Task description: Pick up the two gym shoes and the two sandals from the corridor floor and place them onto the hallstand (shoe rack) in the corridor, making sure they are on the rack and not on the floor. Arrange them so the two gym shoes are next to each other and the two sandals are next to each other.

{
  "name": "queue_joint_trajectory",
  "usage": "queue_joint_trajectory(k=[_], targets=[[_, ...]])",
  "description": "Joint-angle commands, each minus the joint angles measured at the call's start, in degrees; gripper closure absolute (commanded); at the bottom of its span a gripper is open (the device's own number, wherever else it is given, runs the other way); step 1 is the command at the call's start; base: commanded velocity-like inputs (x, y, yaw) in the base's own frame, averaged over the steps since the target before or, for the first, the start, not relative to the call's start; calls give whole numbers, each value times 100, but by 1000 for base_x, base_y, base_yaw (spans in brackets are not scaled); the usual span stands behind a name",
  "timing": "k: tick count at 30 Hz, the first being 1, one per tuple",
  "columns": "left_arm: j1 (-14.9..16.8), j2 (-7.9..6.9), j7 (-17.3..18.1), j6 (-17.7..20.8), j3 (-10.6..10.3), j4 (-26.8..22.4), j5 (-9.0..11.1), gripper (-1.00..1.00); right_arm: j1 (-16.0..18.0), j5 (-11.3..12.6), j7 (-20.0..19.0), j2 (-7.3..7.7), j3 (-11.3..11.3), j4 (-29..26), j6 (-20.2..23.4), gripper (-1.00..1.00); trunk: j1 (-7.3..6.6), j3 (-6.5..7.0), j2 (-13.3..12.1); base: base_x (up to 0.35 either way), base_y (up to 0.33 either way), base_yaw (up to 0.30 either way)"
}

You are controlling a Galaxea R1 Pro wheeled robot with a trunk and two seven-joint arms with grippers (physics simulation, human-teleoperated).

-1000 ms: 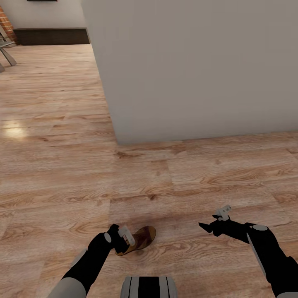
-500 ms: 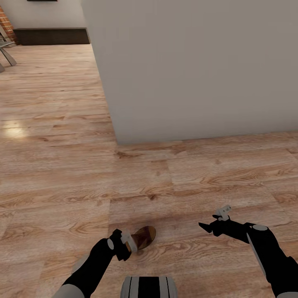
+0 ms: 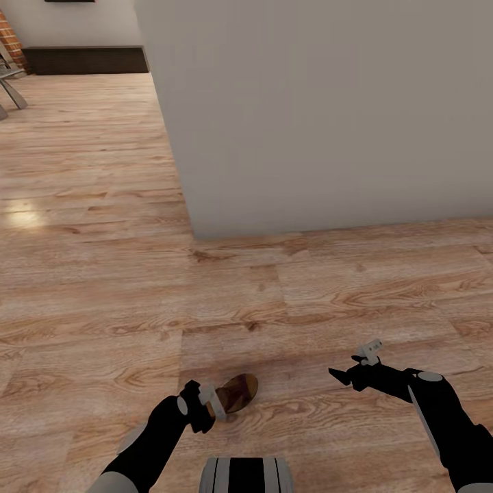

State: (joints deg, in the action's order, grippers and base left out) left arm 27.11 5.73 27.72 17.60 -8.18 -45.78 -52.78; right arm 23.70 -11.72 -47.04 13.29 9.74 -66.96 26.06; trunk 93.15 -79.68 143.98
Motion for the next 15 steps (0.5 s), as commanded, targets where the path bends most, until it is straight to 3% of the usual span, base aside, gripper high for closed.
queue_joint_trajectory(k=[1, 10, 15], targets=[[0, 0, 32, 24, -4, -11, -52, -100, 3, -41, -42, -2, 11, -8, 22, -100, -1, -4, 2, 0, 0, 0], [-3, 21, 7, 25, 0, -10, -159, -100, 3, -41, -42, -2, 12, -5, 22, -100, -1, -4, 2, 0, 0, 0], [2, 23, -2, 32, -7, -17, -170, -100, 3, -41, -42, -2, 16, -3, 22, -100, 12, -125, 8, 0, 0, 0]])
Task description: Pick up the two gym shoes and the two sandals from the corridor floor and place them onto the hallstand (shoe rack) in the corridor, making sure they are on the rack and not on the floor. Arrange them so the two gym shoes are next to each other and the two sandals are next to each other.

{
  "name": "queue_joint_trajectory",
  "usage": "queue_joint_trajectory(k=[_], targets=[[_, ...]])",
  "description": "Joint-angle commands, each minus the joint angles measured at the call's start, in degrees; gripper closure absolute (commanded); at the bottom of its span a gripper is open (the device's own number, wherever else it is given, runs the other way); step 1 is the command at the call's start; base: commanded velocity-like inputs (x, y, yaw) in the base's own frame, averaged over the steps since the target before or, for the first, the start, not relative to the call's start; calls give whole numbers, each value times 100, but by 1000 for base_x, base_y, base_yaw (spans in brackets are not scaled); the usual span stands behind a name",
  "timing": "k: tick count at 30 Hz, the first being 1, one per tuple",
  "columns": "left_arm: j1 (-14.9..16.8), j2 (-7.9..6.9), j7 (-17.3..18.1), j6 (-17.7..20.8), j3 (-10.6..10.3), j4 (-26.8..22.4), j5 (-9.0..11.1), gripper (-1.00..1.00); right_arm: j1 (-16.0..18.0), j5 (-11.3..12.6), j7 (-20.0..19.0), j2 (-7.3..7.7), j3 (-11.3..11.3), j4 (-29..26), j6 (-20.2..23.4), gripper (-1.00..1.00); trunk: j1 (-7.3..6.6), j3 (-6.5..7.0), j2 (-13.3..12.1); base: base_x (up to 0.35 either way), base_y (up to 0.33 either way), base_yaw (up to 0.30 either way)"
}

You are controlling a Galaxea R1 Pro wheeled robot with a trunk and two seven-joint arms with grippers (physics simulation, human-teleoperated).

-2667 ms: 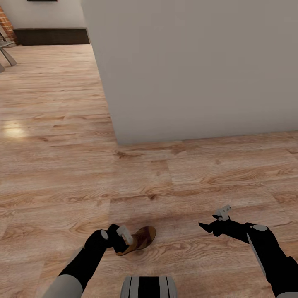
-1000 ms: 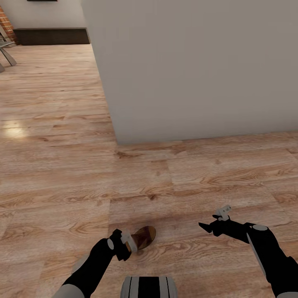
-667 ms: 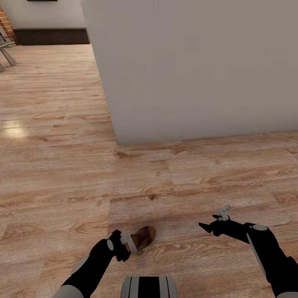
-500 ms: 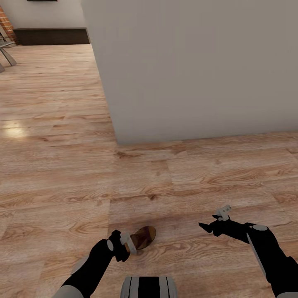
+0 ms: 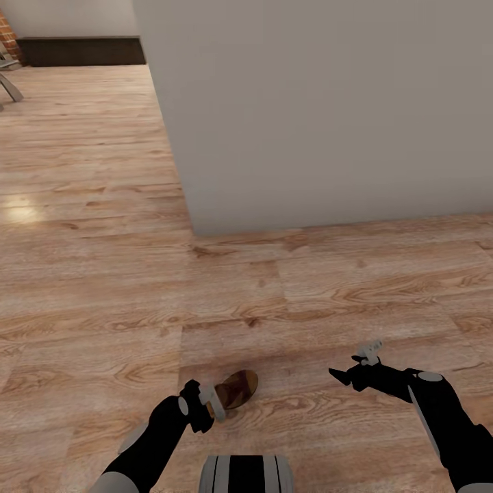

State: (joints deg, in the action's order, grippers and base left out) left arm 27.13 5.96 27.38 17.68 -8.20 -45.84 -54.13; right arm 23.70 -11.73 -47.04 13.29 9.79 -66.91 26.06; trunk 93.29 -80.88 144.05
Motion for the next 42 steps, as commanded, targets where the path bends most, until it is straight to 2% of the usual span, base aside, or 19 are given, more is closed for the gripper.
queue_joint_trajectory(k=[1, 4, 11, 12, 23, 30, 42], targets=[[1, 0, 32, 29, -9, -13, -35, -100, 3, -40, -42, -2, 9, -8, 22, -100, 1, -34, 3, 0, 0, 0], [2, 1, 32, 79, -17, -30, -39, -100, 3, -40, -42, -2, 10, -10, 22, -100, 9, -122, 7, 0, 0, 0], [9, 2, 31, 352, -27, -83, -61, -100, 3, -40, -42, -2, 9, -13, 22, -100, 9, -182, 7, 0, 0, 0], [11, 0, 31, 410, -23, -94, -136, -100, 3, -40, -42, -2, 6, -15, 22, -100, 9, -188, 7, 0, 0, 0], [12, -14, -63, 387, -1, -100, -192, -100, 3, -40, -42, -2, 6, -15, 22, -100, 9, -205, 7, 0, 0, 0], [14, -19, -227, 358, 5, -100, -182, -100, 3, -40, -42, -2, 5, -10, 22, -100, 27, -365, 17, 0, 0, 0], [64, -4, -263, 334, -9, -108, -185, -100, 3, -40, -42, -2, 5, -6, 22, -100, 27, -430, 17, 0, 0, 0]])
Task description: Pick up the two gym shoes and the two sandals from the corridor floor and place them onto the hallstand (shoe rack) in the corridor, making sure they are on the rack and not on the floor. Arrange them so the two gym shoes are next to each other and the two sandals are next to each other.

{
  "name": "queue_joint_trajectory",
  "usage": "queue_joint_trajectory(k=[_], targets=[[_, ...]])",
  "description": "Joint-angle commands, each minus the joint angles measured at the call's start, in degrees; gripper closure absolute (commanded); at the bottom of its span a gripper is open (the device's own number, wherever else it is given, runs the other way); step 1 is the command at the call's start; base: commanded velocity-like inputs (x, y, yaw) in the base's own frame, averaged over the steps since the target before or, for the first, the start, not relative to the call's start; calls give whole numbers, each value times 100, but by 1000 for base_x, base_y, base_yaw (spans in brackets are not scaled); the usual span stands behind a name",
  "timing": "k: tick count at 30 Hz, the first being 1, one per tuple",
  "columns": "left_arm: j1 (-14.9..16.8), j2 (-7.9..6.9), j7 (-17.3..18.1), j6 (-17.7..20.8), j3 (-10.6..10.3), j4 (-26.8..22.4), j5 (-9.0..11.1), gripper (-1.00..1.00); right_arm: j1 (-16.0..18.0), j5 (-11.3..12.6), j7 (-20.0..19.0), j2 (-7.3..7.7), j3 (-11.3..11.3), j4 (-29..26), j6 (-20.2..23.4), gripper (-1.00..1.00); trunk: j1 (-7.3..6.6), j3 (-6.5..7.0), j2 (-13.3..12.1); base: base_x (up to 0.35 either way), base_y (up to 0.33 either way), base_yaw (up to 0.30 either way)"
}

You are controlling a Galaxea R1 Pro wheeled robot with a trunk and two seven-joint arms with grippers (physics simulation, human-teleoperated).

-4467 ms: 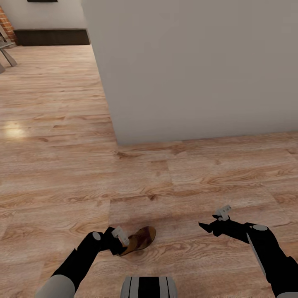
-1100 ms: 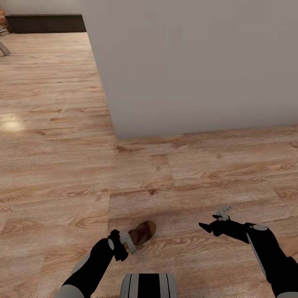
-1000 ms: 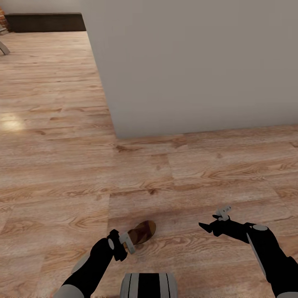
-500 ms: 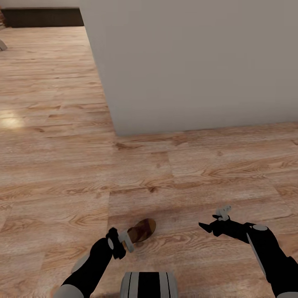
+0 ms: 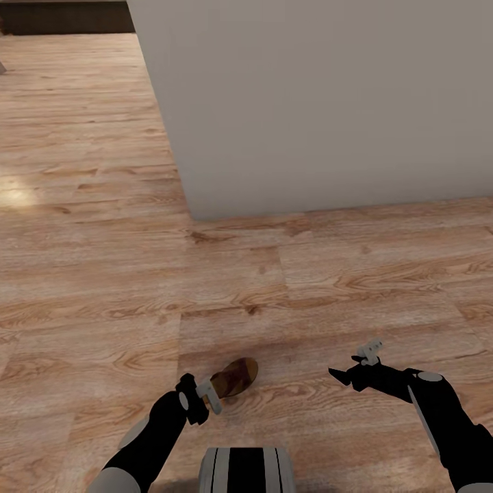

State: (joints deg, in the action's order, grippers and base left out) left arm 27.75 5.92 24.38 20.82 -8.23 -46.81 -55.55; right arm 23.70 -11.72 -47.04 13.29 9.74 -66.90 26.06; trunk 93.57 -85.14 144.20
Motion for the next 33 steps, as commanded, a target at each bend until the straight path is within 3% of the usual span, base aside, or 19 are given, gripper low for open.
queue_joint_trajectory(k=[1, 19, 26, 33], targets=[[5, 3, 36, 20, -7, -13, -43, -100, 3, -41, -42, -2, 11, -8, 22, -100, -1, -7, 2, 0, 0, 0], [63, 63, 29, 27, -12, -36, -44, -100, 3, -41, -42, -2, 11, -8, 22, -100, -1, -15, 2, 0, 0, 0], [64, 59, 31, 30, -5, -303, -44, -100, 3, -41, -42, -2, 18, -11, 22, -100, -1, -31, 2, 0, 0, 0], [57, 59, 32, 35, -3, -377, -43, -100, 3, -10, -46, -2, 48, -109, 27, -100, 12, -196, 8, 0, 0, 0]])
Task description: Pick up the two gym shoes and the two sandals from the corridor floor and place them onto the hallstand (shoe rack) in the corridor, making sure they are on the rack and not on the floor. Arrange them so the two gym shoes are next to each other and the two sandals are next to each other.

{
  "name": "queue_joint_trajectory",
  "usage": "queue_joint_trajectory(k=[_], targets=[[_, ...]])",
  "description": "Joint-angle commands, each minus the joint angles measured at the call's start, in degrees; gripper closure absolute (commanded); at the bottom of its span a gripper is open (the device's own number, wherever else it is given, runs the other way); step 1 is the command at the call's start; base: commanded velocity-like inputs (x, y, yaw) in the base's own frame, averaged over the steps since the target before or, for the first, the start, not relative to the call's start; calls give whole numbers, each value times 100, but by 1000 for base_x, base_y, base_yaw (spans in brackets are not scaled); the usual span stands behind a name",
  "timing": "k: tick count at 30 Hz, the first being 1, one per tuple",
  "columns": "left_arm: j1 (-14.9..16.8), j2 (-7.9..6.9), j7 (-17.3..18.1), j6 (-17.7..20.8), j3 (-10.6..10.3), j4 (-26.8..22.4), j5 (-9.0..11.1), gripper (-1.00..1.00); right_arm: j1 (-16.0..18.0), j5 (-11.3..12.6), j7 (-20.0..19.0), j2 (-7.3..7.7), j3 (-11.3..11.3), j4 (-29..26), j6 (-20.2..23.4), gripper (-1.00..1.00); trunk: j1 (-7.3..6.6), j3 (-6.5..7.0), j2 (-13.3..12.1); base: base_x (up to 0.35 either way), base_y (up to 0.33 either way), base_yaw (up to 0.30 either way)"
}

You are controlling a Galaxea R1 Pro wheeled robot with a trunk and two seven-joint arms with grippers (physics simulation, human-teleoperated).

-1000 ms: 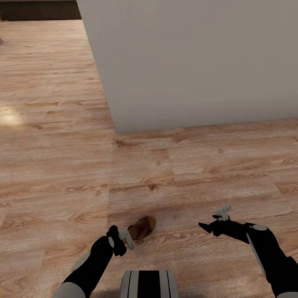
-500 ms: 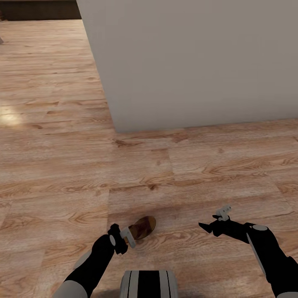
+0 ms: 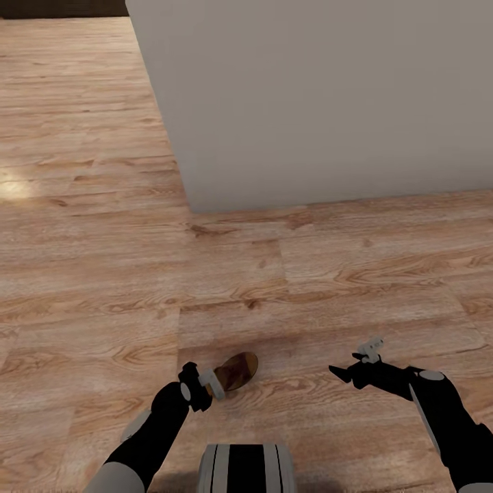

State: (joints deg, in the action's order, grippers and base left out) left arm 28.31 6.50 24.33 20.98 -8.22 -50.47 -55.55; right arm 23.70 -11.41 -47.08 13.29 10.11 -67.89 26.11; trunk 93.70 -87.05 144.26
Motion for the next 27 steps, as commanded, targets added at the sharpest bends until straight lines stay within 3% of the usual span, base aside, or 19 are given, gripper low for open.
queue_joint_trajectory(k=[1, 11, 15, 16, 20, 25, 27], targets=[[1, 0, 37, 20, -5, -12, -43, -100, 3, -34, -43, -4, 19, -50, 23, -100, 1, -34, 3, 0, 0, 0], [-1, -3, 28, 26, -13, -28, -48, -100, 3, 17, -56, -31, 101, -1175, 37, -100, 1, -52, 3, 0, 0, 0], [-1, -1, 27, 28, -24, -30, -47, -100, 3, 134, -61, -35, 104, -1342, 41, -100, 1, -52, 3, 0, 0, 0], [-4, -5, 22, 34, -106, -26, -53, -100, 3, 494, -62, -31, 105, -1429, 50, -100, 1, -52, 3, 0, 0, 0], [-8, -7, 20, 43, -176, -25, -59, -100, 3, 973, -58, -10, 117, -1476, 59, -100, 1, -52, 3, 0, 0, 0], [-10, -1, 16, 44, -209, -29, -54, -100, 3, 1380, -56, 4, 125, -1515, 69, -100, 4, -75, 4, 0, 0, 0], [-8, 3, 16, 42, -211, -31, -51, -100, 3, 1411, -56, 5, 128, -1515, 69, -100, 9, -119, 7, 0, 0, 0]])
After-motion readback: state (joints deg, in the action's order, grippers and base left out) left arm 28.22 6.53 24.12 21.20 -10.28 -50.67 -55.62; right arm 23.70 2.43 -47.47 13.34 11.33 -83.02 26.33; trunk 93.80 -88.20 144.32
